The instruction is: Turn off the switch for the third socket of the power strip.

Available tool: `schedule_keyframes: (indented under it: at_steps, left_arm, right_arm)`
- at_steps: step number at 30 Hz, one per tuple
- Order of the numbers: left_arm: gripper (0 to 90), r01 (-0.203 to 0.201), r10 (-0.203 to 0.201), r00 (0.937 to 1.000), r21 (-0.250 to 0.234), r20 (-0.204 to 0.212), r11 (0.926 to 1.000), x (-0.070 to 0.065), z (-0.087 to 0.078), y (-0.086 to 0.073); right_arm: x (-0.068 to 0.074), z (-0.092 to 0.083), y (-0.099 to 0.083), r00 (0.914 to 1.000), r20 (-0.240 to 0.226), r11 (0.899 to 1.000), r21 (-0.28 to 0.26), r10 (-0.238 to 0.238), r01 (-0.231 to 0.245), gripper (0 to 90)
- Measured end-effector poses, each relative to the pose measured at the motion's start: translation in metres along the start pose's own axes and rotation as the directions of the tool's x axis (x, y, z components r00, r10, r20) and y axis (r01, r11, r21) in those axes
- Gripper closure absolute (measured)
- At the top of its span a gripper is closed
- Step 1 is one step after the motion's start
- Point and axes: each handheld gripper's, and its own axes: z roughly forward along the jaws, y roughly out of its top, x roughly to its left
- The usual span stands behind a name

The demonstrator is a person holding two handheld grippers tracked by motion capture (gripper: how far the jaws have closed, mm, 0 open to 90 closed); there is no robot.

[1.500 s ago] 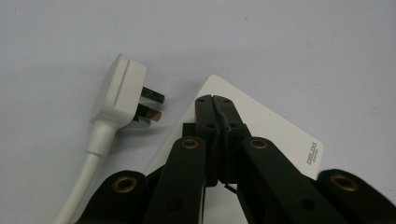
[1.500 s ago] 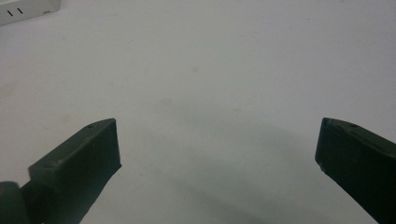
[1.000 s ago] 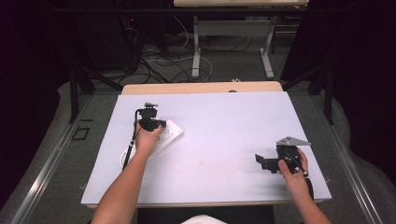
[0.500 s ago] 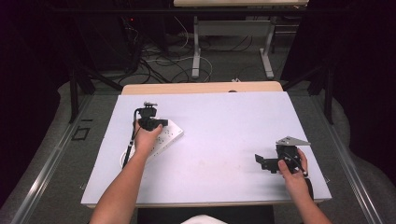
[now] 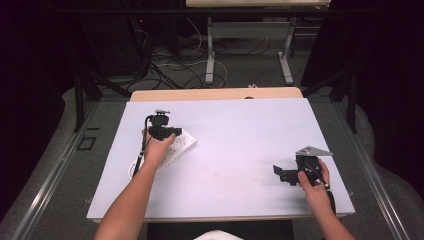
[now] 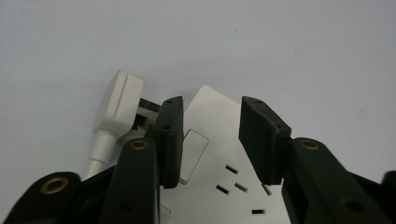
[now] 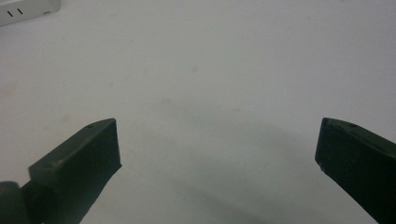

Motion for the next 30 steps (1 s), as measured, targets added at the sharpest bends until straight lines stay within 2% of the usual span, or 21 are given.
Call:
schedule_keyframes:
  at_steps: [9, 13, 17, 21, 22, 25, 28, 30]
  left_arm:
    - [50.2, -0.072, 0.071, 0.9971, -0.014, -0.025, 0.9973, -0.006, -0.001, 0.0]
    - [46.2, -0.081, 0.08, 0.9964, -0.018, -0.027, 0.9966, -0.008, -0.003, -0.001]
    - [40.6, -0.124, 0.124, 0.9918, -0.014, -0.032, 0.9922, -0.01, -0.005, -0.001]
    - [34.2, -0.152, 0.151, 0.9875, -0.013, -0.046, 0.9884, -0.012, -0.007, -0.001]
    - [33.8, -0.169, 0.168, 0.9847, -0.016, -0.048, 0.9856, -0.011, -0.007, -0.001]
    - [32.9, -0.174, 0.173, 0.9842, -0.012, -0.038, 0.9847, -0.012, -0.01, -0.001]
    - [31.9, -0.192, 0.192, 0.9807, -0.014, -0.037, 0.9812, -0.012, -0.014, -0.002]
    - [31.7, -0.191, 0.19, 0.9812, -0.014, -0.034, 0.9816, -0.013, -0.017, -0.002]
  right_arm:
    - [-0.001, 0.0, 0.0, 1.0, 0.003, 1.0, 0.001, -0.002, 0.002, 0.0]
    - [0.0, 0.0, 0.0, 1.0, 0.001, 1.0, 0.001, 0.006, -0.006, 0.0]
    - [-0.001, 0.001, 0.0, 1.0, -0.001, 1.0, -0.001, -0.008, 0.008, 0.0]
    - [-0.002, 0.0, 0.0, 1.0, 0.002, 1.0, -0.003, -0.006, 0.006, 0.0]
    - [-0.001, 0.0, 0.0, 1.0, 0.002, 1.0, 0.0, -0.002, 0.002, 0.0]
    - [-0.001, 0.0, 0.001, 1.0, 0.002, 1.0, -0.003, 0.0, 0.0, 0.0]
    - [0.0, 0.0, 0.001, 1.0, 0.002, 1.0, 0.0, -0.001, 0.001, 0.0]
    - [0.0, 0.0, 0.0, 1.0, 0.003, 1.0, 0.004, -0.005, 0.005, 0.0]
